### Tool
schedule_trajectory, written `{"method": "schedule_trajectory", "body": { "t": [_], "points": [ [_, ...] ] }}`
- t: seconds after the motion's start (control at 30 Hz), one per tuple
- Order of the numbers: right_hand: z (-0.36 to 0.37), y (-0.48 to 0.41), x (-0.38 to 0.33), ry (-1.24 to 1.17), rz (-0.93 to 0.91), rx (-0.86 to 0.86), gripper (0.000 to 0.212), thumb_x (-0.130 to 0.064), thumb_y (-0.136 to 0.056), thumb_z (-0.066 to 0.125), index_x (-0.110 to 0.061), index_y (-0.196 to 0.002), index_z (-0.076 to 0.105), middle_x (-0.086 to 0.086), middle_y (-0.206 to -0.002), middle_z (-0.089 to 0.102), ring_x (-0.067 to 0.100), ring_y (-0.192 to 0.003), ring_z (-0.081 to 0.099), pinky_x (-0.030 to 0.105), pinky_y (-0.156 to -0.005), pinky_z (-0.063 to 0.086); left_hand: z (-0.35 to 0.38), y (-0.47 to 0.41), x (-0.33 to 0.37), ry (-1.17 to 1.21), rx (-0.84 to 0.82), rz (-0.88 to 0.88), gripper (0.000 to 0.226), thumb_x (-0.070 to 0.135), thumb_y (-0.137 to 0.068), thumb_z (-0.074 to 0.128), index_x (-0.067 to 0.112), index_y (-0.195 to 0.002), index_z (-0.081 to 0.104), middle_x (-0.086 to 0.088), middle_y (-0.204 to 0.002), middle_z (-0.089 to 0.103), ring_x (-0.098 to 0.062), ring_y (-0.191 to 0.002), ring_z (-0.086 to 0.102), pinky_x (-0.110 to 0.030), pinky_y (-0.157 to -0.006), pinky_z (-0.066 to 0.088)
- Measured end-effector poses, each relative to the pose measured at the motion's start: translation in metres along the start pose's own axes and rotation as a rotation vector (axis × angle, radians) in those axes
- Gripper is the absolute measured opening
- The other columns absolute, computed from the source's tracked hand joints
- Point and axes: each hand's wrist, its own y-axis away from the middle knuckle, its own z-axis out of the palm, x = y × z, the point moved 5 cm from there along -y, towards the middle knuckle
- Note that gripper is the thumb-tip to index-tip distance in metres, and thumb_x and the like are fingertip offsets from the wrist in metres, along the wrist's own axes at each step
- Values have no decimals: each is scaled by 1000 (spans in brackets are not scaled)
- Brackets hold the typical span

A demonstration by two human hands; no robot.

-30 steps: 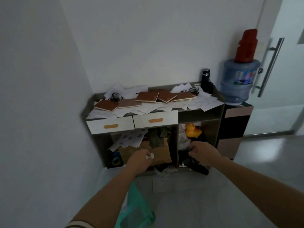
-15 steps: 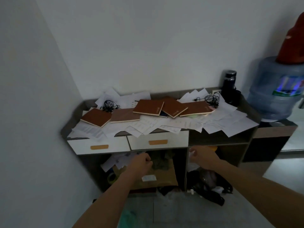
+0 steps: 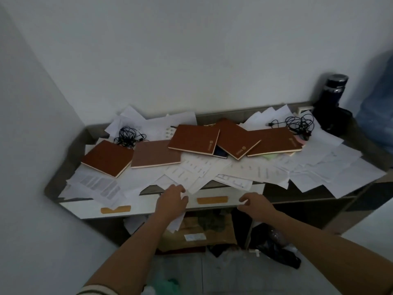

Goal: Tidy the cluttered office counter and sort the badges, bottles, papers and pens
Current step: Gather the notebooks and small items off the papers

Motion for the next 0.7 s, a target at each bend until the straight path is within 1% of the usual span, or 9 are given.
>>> {"method": "schedule_trajectory", "body": {
  "t": [0.07, 0.13, 0.2, 0.27, 0.33, 0.43, 0.5, 0.57, 0.7],
  "points": [
    [19, -21, 6, -163, 98, -6, 31, -38, -87, 69, -20, -111, 60, 1, -102, 61, 16, -86, 63, 24, -67, 49, 1, -28, -14, -41, -5, 14, 37, 35, -95, 53, 14, -125, 53, -10, -124, 52, -24, -112, 51, -34, -90, 44],
    [37, -41, 10, -462, 247, 21, 28, -32, -88, 69, -14, -106, 59, 10, -100, 64, 23, -81, 66, 28, -60, 52, 8, -57, -29, -88, -46, 18, 40, 38, -94, 53, 14, -126, 52, -10, -123, 50, -26, -113, 48, -37, -92, 44],
    [51, -49, 12, -780, 375, 84, 26, -25, -90, 68, -4, -101, 58, 17, -95, 63, 29, -84, 63, 35, -68, 56, 11, -71, -36, -154, -44, 23, 40, 44, -93, 53, 17, -122, 52, -8, -119, 47, -26, -112, 46, -39, -90, 43],
    [64, -57, 12, -1045, 515, 142, 22, -21, -92, 65, -4, -104, 57, 17, -95, 62, 35, -93, 62, 41, -76, 56, 13, -84, -41, -176, -41, 36, 39, 51, -90, 54, 20, -113, 50, -5, -113, 48, -25, -107, 48, -39, -87, 43],
    [77, -68, 13, -1257, 627, 198, 20, -18, -96, 58, -5, -109, 54, 19, -99, 60, 36, -90, 62, 45, -79, 55, 16, -94, -47, -115, -43, 43, 38, 55, -86, 57, 22, -104, 50, -1, -103, 48, -23, -100, 50, -39, -84, 44],
    [103, -84, 10, -1596, 752, 228, 22, -15, -99, 47, -3, -116, 52, 21, -110, 59, 33, -90, 61, 43, -66, 57, 18, -102, -55, -59, -34, 81, 37, 56, -84, 60, 24, -98, 50, 2, -97, 48, -19, -91, 50, -37, -80, 46],
    [119, -90, 4, -1740, 800, 237, 27, -19, -99, 46, -5, -121, 52, 21, -120, 56, 36, -102, 59, 43, -60, 58, 21, -102, -60, -33, -13, 103, 37, 57, -83, 60, 24, -98, 51, 2, -97, 48, -18, -89, 49, -35, -79, 46],
    [127, -92, -4, -1772, 819, 245, 26, -20, -100, 44, -7, -122, 49, 19, -119, 54, 36, -109, 55, 45, -62, 56, 21, -101, -61, -27, 2, 115, 38, 57, -83, 60, 24, -99, 51, 3, -97, 48, -16, -88, 48, -34, -78, 47],
    [129, -95, -8, -1703, 840, 275, 26, -19, -101, 38, -8, -124, 46, 17, -108, 55, 33, -98, 57, 41, -61, 53, 21, -102, -61, -45, 0, 115, 40, 58, -84, 58, 23, -102, 51, 3, -100, 48, -16, -90, 48, -34, -81, 46]
  ]
}}
